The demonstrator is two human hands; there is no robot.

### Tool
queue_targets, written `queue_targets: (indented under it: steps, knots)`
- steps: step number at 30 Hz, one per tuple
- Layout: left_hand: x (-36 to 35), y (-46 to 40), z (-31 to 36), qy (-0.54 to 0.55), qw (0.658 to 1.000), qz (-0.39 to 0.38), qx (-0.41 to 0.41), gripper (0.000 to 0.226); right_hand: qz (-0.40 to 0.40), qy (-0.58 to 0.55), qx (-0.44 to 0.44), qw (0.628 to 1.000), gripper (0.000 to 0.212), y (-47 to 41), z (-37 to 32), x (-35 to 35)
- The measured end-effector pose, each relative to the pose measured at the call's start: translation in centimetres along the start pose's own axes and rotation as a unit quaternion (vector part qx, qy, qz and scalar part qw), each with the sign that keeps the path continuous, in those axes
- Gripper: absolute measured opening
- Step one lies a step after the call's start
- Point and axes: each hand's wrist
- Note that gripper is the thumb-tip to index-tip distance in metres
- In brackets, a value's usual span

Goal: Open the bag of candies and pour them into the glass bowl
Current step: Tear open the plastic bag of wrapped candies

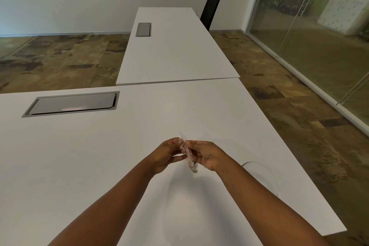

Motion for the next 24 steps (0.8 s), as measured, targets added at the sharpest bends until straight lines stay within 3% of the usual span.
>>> queue_targets:
  steps: [8,13,19,21,24]
  knots:
    - [-0.1,-0.3,0.2,-0.027,0.999,0.029,0.001,0.031,0.028,0.028,0.042,0.998,0.012,-0.2,0.0,0.3]
    - [-0.1,-0.7,1.2,-0.142,0.986,0.086,0.003,0.025,0.173,0.146,0.104,0.968,0.013,-0.9,-0.1,0.6]
    - [-0.1,-1.4,1.4,-0.217,0.968,0.124,0.014,0.027,0.261,0.219,0.149,0.928,0.014,-1.2,-0.3,1.6]
    - [-0.2,-1.7,1.2,-0.224,0.965,0.136,0.013,0.025,0.261,0.228,0.155,0.925,0.015,-1.3,-0.3,1.9]
    - [-0.4,-2.0,1.0,-0.231,0.962,0.142,0.015,0.017,0.199,0.210,0.147,0.946,0.017,-1.4,-0.1,2.7]
Point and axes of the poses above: each hand's wrist, its own y-axis away from the middle knuckle, its own x-axis out of the back of the hand, z = x × y, and after that the axes turned 12 degrees about y, right-handed
